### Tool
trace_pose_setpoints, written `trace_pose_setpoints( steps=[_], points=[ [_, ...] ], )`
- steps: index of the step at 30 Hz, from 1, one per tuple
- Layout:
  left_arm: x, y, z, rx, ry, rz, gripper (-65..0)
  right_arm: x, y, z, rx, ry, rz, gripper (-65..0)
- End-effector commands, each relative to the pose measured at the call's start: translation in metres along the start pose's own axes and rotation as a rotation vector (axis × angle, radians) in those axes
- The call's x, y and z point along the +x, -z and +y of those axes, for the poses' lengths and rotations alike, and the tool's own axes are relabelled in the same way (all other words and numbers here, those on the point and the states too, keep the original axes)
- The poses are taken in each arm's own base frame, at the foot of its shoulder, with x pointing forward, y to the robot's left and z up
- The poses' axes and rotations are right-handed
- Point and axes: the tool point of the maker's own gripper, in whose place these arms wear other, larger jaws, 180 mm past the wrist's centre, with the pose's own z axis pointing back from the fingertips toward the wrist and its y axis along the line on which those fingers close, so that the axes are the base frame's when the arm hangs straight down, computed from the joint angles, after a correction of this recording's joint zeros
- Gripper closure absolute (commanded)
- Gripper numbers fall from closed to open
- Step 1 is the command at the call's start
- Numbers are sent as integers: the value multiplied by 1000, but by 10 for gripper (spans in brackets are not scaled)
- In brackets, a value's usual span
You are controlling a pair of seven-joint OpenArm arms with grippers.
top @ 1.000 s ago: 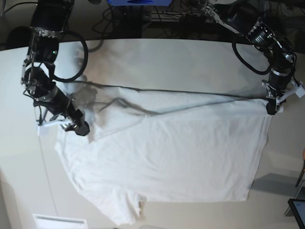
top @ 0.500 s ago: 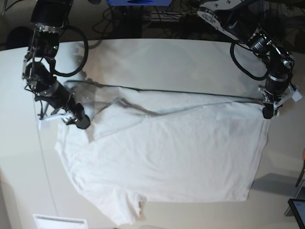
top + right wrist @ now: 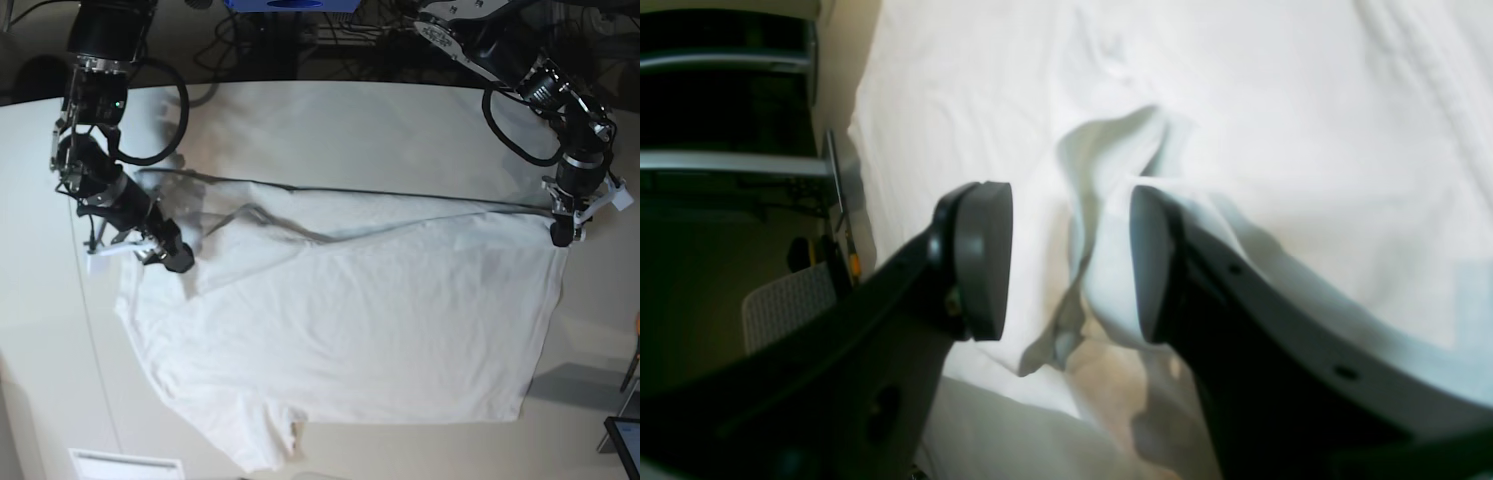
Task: Fold the T-shirt properly
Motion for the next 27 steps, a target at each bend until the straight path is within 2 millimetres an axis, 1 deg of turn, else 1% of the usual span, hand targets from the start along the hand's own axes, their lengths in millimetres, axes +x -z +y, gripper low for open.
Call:
trace_pose_setpoints(
  steps=[1, 5, 7, 11, 14, 15, 16, 19, 21, 23, 27],
  points=[
    [13, 0, -15, -45, 9, -36, 0, 7, 2, 12, 39, -11, -19, -277],
    [12, 0, -14, -44, 10, -35, 0, 4, 4, 11, 39, 1, -11, -277],
    [12, 0, -14, -44, 10, -35, 0, 6, 6, 16, 49, -2, -15, -277],
    [12, 0, -14, -44, 10, -35, 0, -4, 14, 30, 74, -40, 24, -277],
    [11, -2, -11, -37, 11, -32, 0, -11, 19, 37, 85, -45, 42, -267],
    [11, -2, -10, -35, 12, -32, 0, -13, 20, 38, 87, -48, 48, -247],
    [11, -2, -10, -34, 12, -31, 0, -15, 21, 39, 89, -51, 53, -209],
    [11, -3, -9, -31, 14, -31, 0, -12, 21, 42, 94, -55, 49, -68],
    [11, -3, -9, -31, 14, -31, 0, -12, 22, 43, 96, -56, 52, -3],
    [12, -3, -9, -32, 15, -32, 0, -12, 22, 45, 99, -58, 53, -1],
    [12, -3, -10, -35, 16, -34, 0, -2, 24, 55, 119, -71, 36, -3]
  ],
)
